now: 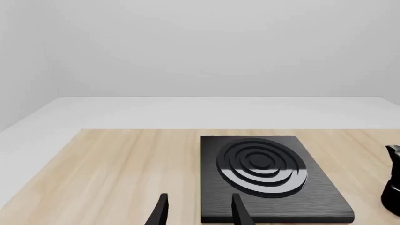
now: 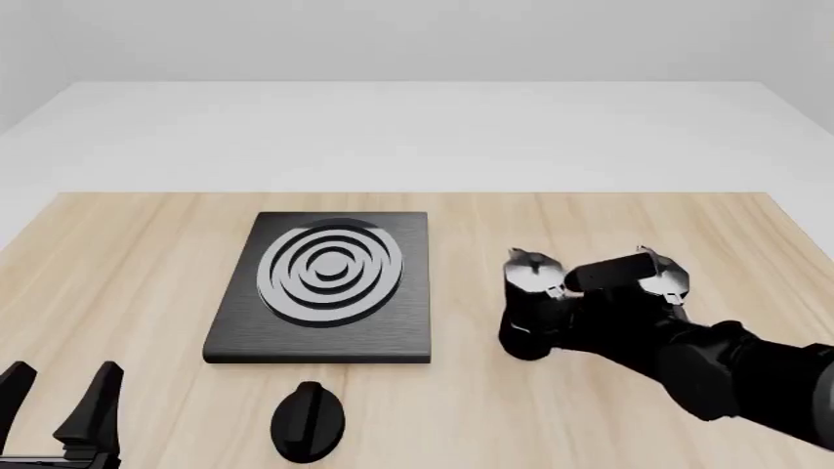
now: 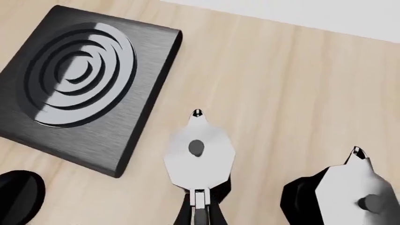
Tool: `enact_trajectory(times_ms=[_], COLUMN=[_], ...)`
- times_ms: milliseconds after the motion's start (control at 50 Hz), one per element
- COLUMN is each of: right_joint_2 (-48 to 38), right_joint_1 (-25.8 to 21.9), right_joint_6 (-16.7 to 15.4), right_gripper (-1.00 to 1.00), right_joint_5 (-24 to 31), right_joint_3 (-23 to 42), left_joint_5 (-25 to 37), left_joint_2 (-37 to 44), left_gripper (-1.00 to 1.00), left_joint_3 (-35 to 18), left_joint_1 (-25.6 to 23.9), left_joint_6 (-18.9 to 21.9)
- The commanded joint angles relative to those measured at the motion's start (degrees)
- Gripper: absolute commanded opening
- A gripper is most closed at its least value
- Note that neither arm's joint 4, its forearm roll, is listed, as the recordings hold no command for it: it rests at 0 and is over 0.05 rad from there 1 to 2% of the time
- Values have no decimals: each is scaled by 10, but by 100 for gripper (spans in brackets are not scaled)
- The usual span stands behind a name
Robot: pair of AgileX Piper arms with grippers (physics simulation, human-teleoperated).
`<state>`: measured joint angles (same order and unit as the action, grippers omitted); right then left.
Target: Put both moka pots on the stove.
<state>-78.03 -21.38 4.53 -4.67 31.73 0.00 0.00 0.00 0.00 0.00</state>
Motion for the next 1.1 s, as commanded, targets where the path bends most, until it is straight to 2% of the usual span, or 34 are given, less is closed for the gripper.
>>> enact_trajectory(times_ms=[20, 240, 380, 540, 820, 1100], right_joint_2=[49, 73, 84, 68, 9, -53], right_joint_1=[-13, -20, -23, -32, -79, -117], right_joint_6=[-23, -28, -35, -34, -37, -60], right_gripper=[-100, -100, -100, -100, -100, -100], right_joint_5=[-28, -39, -64, -76, -52, -6], right_joint_3=[-3, 6, 5, 23, 116, 226], left_joint_5=[0, 0, 0, 0, 0, 0], left_joint_2=[0, 0, 0, 0, 0, 0], left_gripper=[100, 100, 100, 100, 100, 100], left_joint_3=[0, 0, 0, 0, 0, 0], left_joint_1=[0, 0, 0, 0, 0, 0], left_joint_6=[0, 0, 0, 0, 0, 0])
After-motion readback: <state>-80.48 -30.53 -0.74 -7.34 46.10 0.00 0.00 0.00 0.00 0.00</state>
